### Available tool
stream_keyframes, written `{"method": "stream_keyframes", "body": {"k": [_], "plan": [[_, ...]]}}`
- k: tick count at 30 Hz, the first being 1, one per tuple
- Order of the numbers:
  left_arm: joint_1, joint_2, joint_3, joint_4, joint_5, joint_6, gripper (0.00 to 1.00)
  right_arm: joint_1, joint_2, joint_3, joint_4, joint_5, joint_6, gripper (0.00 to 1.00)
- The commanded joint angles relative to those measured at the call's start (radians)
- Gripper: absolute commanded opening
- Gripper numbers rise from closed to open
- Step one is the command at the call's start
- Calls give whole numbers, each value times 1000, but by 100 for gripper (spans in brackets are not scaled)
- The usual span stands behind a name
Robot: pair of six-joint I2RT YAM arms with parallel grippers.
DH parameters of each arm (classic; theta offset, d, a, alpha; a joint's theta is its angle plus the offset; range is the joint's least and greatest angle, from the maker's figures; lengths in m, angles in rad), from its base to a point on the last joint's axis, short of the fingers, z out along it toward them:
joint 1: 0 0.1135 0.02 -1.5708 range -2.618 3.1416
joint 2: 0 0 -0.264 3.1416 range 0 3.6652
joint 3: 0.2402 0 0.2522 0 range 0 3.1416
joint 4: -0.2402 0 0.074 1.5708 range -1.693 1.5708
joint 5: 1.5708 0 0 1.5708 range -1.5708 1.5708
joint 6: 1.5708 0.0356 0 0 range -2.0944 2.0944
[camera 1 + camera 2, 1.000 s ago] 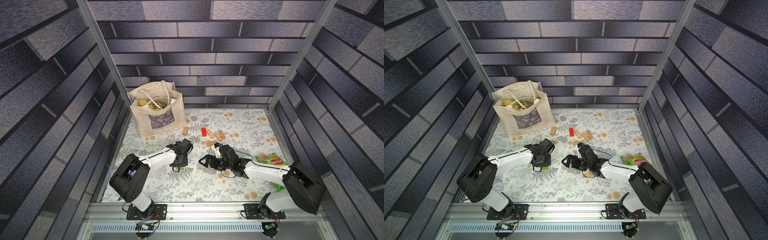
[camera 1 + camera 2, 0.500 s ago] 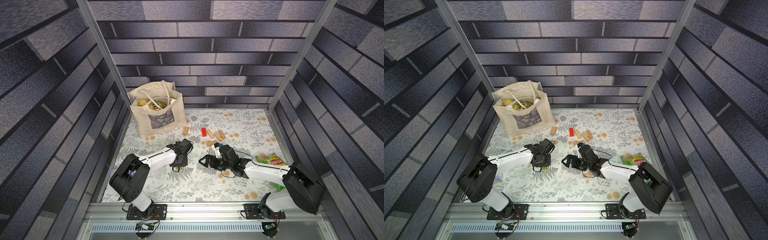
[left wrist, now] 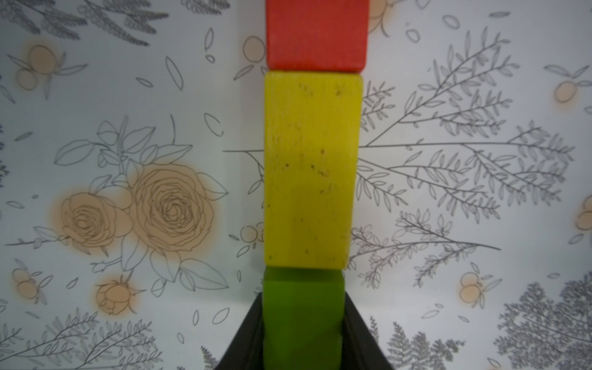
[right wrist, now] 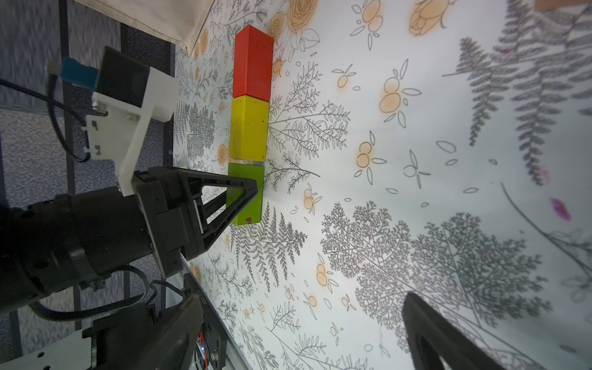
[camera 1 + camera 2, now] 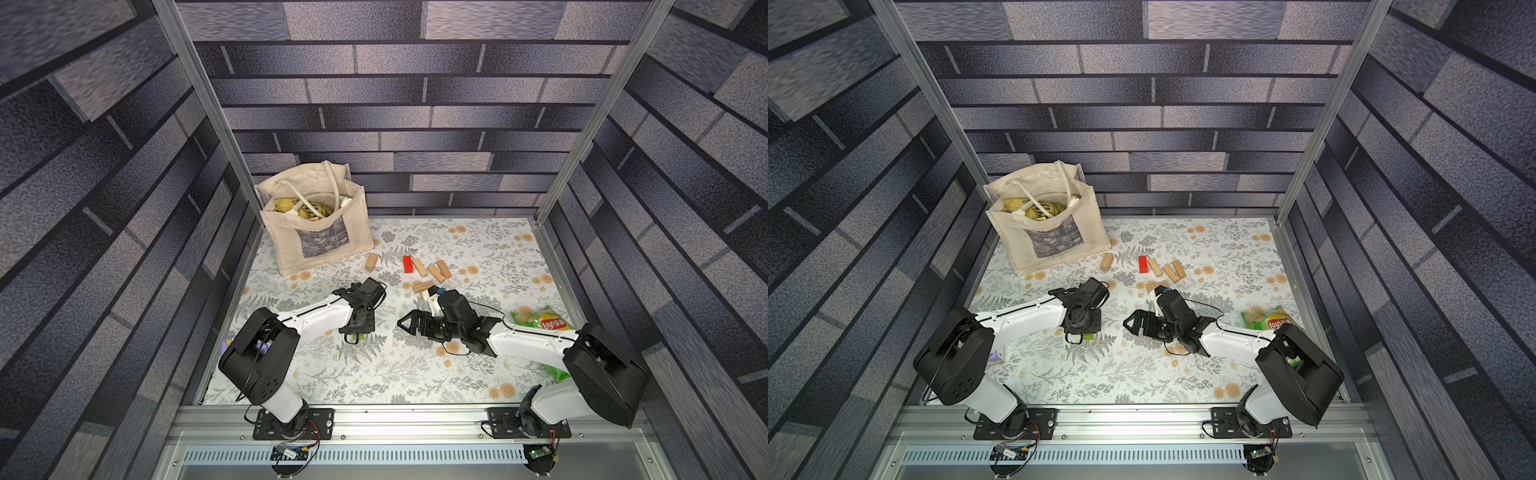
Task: Assemble the letter k with building blocks
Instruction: Assemble the building block at the center of the board.
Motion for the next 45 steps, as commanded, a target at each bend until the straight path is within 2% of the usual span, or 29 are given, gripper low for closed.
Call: {"method": "stream_keyframes", "body": {"k": [1,16,20,24,30,45], "plan": [[15,26,19,-40,-9,30,33,-8,10,14,12,-3,2,100],[18,37,23,-26,9,42,34,-8,31,17,25,-7,6,100],[17,39,26,-27,8,40,45,-8,32,16,29,-9,8,100],[16,43,28,-32,7,38,48,-8,36,14,35,-10,10,100],[14,40,31,-31,8,34,43,-9,36,11,39,-12,10,100],[0,48,47,-40,-1,21,40,-8,34,-1,53,-14,11,100]]}}
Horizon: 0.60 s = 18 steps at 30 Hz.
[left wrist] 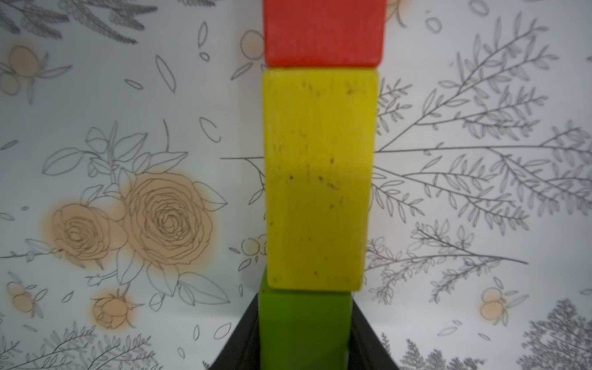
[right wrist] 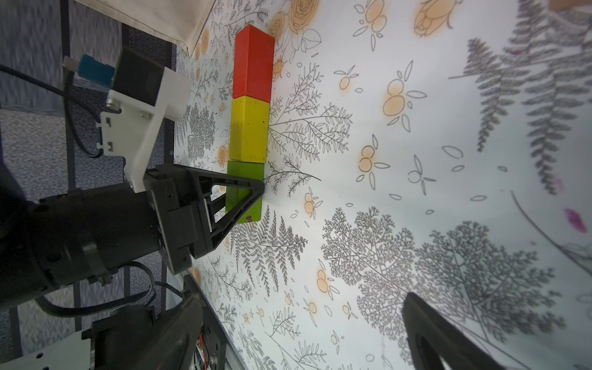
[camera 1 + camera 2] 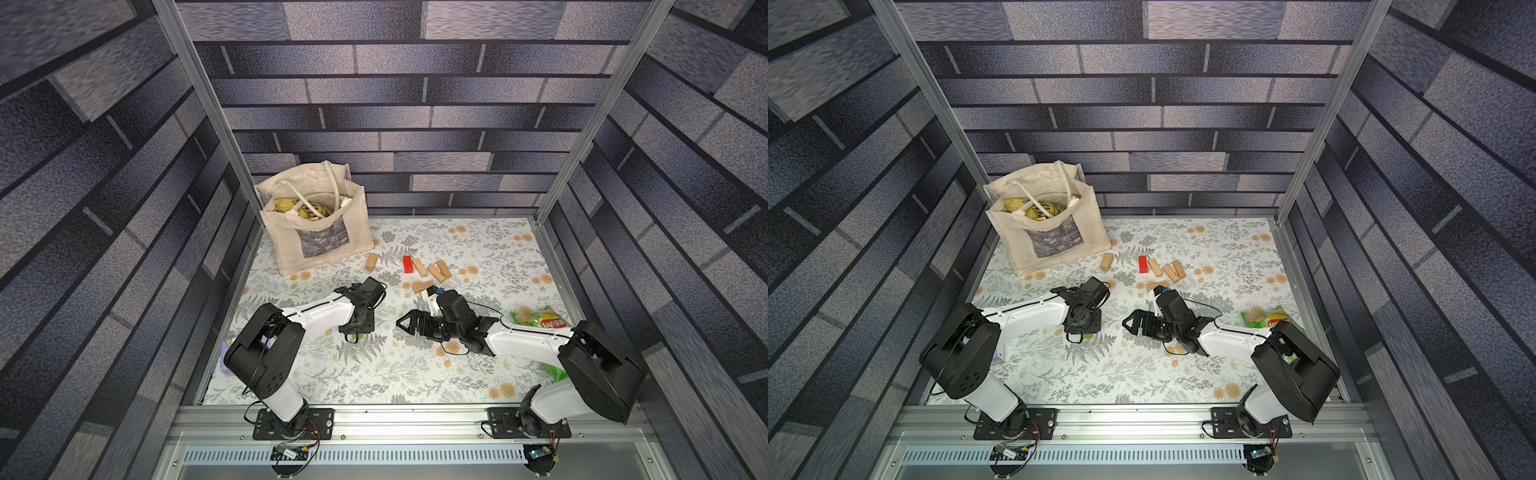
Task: Assemble the letter k with building blocks
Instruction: Assemble the building block at the center of the board.
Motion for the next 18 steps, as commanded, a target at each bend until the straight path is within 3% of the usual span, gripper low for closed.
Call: {"method": "stream_keyframes", "body": {"k": [1,5,18], "plan": [[-8,10,34,-36,-3,-4,40,-9,9,-1,20,-9,9,100],[-15,15,38,-36,-5,-5,46,-9,8,-4,23,-11,9,100],[-14,22,44,-53,-16,-13,45,-9,16,2,28,-16,9,100]]}}
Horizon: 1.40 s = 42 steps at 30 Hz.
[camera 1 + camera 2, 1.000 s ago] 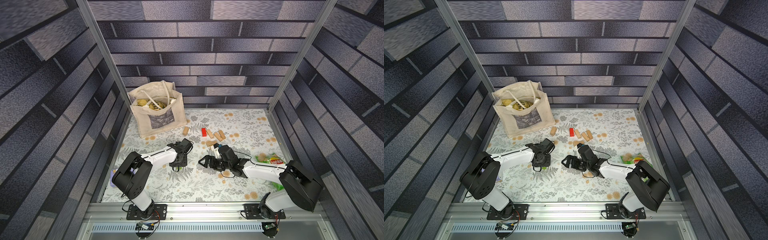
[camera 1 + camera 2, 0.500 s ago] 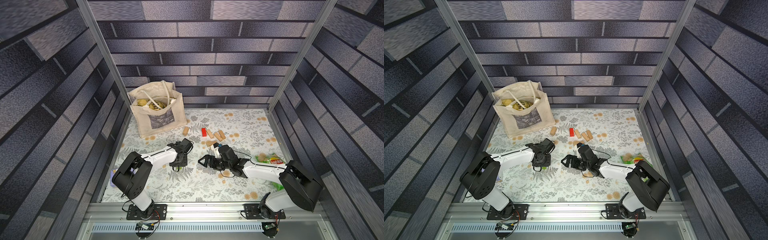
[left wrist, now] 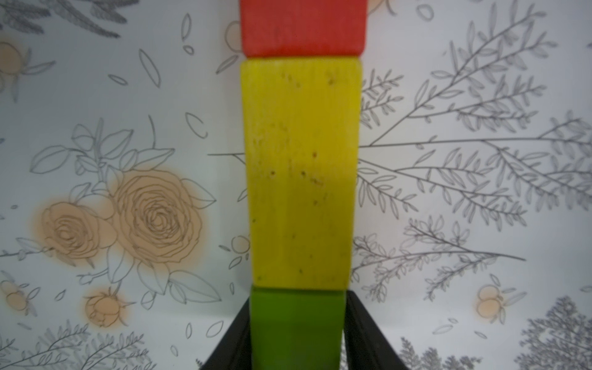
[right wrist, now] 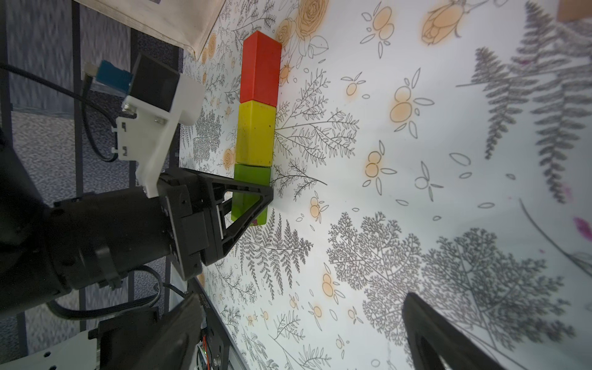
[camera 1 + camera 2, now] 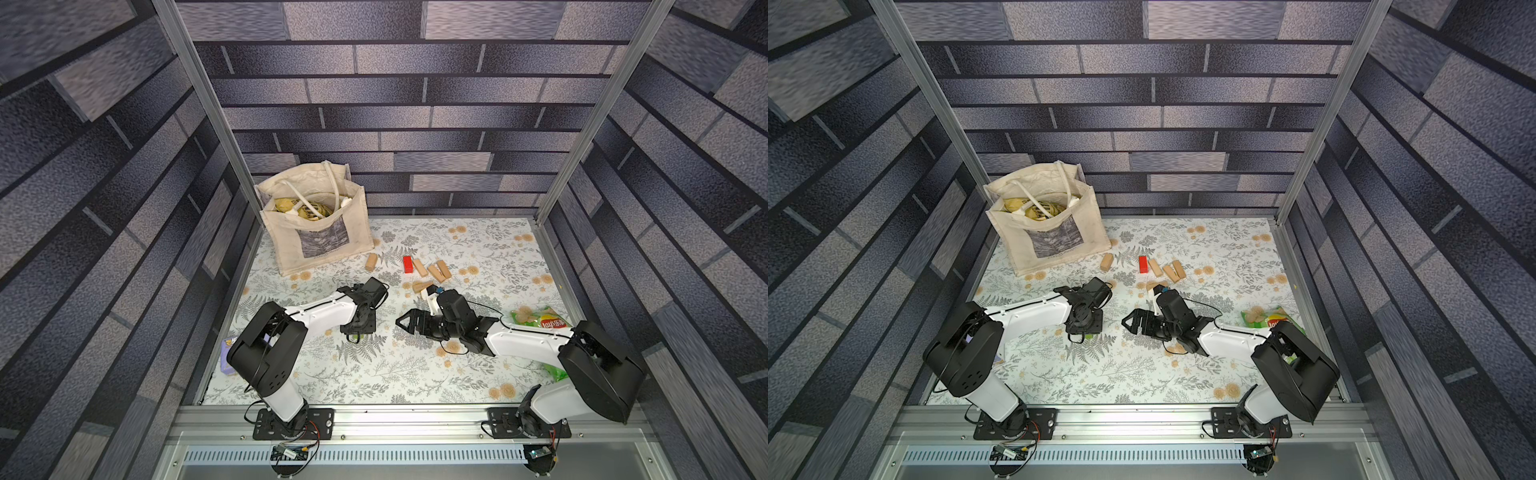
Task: Assemble the letter k with building blocks
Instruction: Assemble the building block at the center of the board.
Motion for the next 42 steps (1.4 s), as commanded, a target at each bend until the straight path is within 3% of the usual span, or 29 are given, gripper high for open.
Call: {"method": "stream_keyframes", "body": {"k": [1,15,31,38,42], "plan": [[-1,5,30,-36,-16,-8,46,-8,15,3,10,-11,7,100],[-1,-19,41,-36,-25,4,56,-9,22,16,3,-14,2,100],[13,-113,42,-75,-50,24,58,-10,33,47,-25,-23,-7,100],[17,-203,100,-99,-44,118,61,-26,-26,140,-190,-7,-87,100],[52,-238,145,-101,9,207,64,-75,-45,192,-234,-61,-111,100]]}}
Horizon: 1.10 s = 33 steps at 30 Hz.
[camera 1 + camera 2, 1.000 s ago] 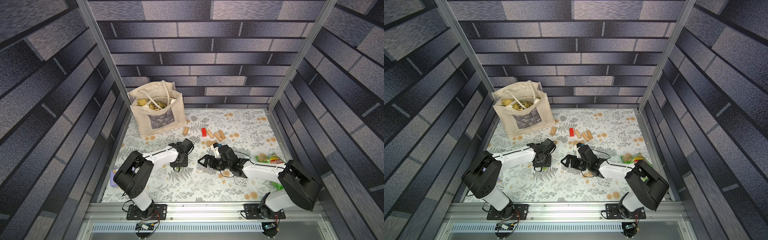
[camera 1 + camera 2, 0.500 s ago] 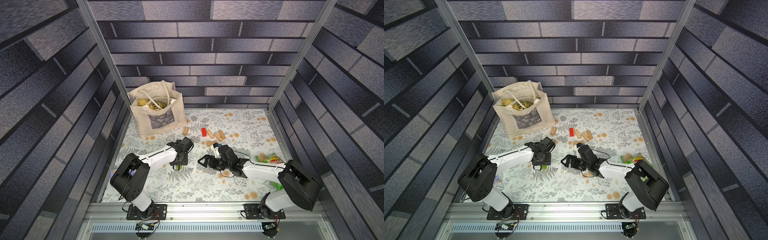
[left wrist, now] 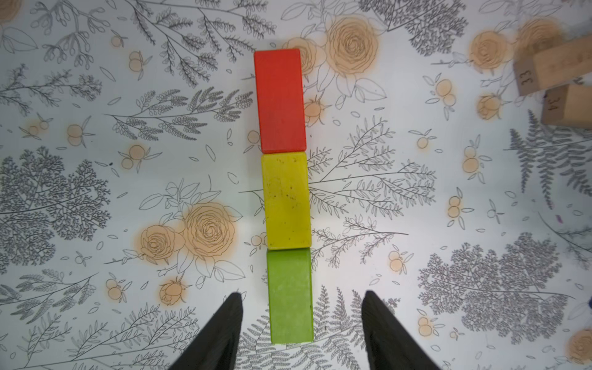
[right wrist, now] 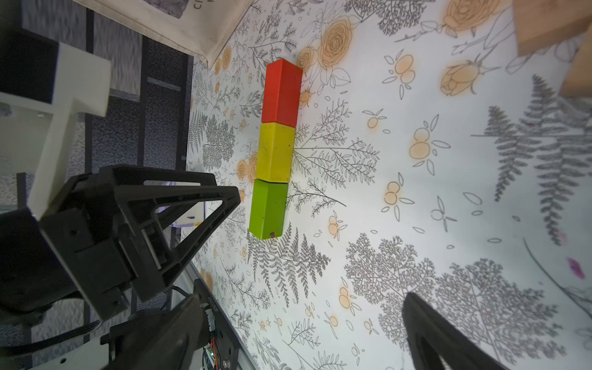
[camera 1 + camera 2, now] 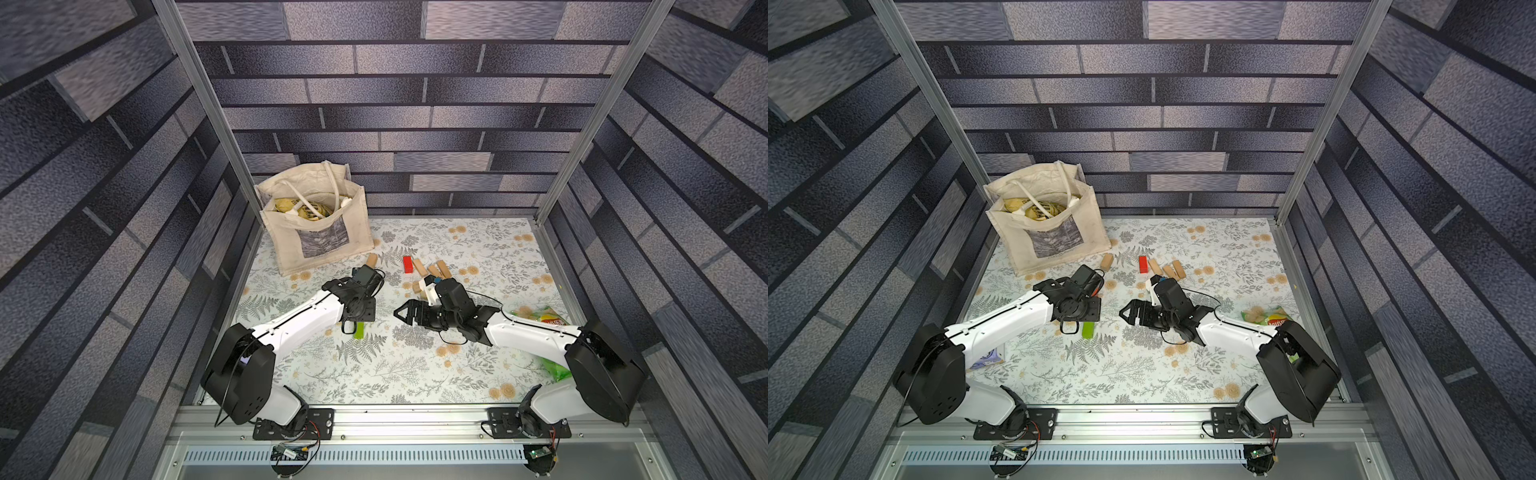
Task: Assemble the letter k with building blocks
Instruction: Assemble the building block at the center of the board, then pick up the building block from the center of the board.
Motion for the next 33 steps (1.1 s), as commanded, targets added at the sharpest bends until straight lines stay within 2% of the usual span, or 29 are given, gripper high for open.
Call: {"method": "stream_keyframes", "body": {"k": [1,8,13,19,23,29,33], "plan": [[37,-40,62,-23,41,123,66,-43,-30,60,-85,-48,-60,100],[112,72,189,-2,143,297,72,-133,11,147,-159,-110,-144,100],[123,206,319,14,103,382,75,-167,56,224,-203,-131,-205,100],[139,380,462,43,28,418,70,-193,109,263,-176,-168,-201,100],[144,444,482,121,10,446,69,-200,115,258,-163,-172,-200,100],[159,524,492,229,44,499,67,-213,117,245,-153,-179,-202,100],[180,578,542,229,72,501,66,-223,123,249,-150,-188,-200,100]]}}
